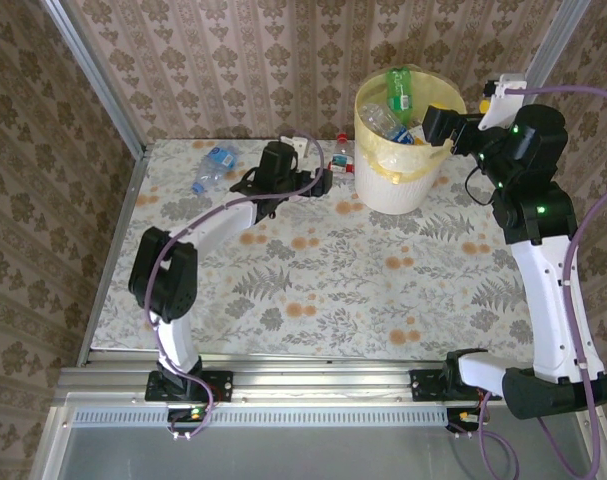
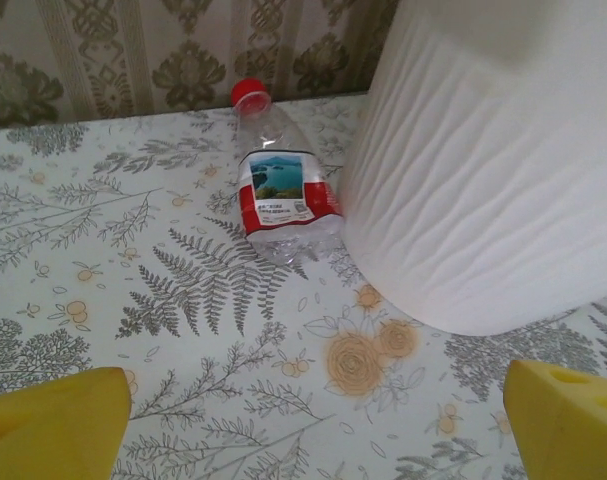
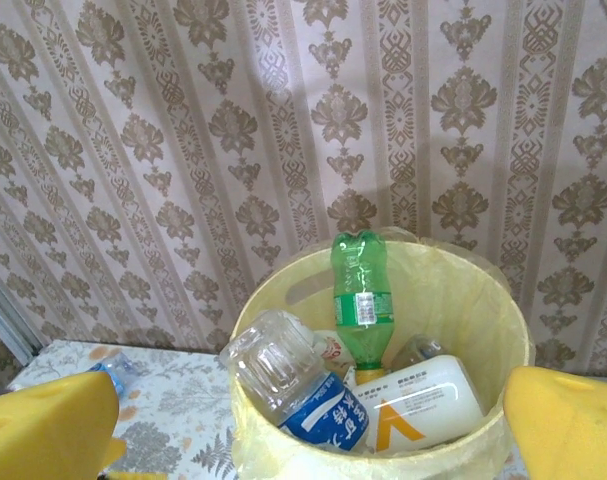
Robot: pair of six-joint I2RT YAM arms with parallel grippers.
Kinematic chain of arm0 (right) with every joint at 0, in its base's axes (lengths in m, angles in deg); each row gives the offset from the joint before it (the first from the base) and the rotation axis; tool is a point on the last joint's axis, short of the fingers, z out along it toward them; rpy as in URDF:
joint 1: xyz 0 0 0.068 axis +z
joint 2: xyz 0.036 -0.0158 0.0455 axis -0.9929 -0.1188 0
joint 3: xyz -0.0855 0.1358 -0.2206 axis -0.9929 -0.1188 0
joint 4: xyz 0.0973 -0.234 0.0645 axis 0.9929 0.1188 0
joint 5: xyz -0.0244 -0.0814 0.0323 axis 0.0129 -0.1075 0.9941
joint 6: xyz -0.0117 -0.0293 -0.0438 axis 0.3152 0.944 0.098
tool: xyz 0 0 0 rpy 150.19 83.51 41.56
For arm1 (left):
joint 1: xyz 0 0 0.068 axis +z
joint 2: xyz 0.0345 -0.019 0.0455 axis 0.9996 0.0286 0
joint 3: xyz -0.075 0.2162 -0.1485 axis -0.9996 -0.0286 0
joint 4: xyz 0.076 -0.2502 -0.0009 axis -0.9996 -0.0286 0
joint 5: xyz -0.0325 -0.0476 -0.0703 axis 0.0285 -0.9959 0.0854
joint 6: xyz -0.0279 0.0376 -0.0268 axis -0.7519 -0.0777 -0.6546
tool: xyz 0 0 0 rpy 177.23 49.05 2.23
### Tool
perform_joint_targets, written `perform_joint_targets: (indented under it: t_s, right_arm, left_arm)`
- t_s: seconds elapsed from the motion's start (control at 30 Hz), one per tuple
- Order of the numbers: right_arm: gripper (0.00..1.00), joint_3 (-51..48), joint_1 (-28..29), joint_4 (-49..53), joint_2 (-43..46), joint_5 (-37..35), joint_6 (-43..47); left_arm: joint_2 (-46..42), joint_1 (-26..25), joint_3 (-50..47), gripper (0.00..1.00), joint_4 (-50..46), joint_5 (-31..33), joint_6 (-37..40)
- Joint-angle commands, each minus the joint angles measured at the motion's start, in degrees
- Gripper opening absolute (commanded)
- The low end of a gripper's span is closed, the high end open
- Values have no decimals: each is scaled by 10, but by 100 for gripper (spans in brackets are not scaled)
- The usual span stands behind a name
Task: Throw the plastic bottles in the bin
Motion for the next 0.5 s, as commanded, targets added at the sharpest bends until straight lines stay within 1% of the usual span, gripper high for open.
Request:
perform_joint_targets:
  t_s: [0.0,0.37,0.47]
  right_arm:
    - [100,-10,-1,16,12,18,-10]
    - [100,-31,0,31,36,55,-14]
    - [100,-35,0,35,43,60,-12]
  left_arm:
    - [32,17,41,93,-20,-38,-40]
    - [151,60,117,84,16,-116,-117]
    - [182,66,143,83,20,-134,-137]
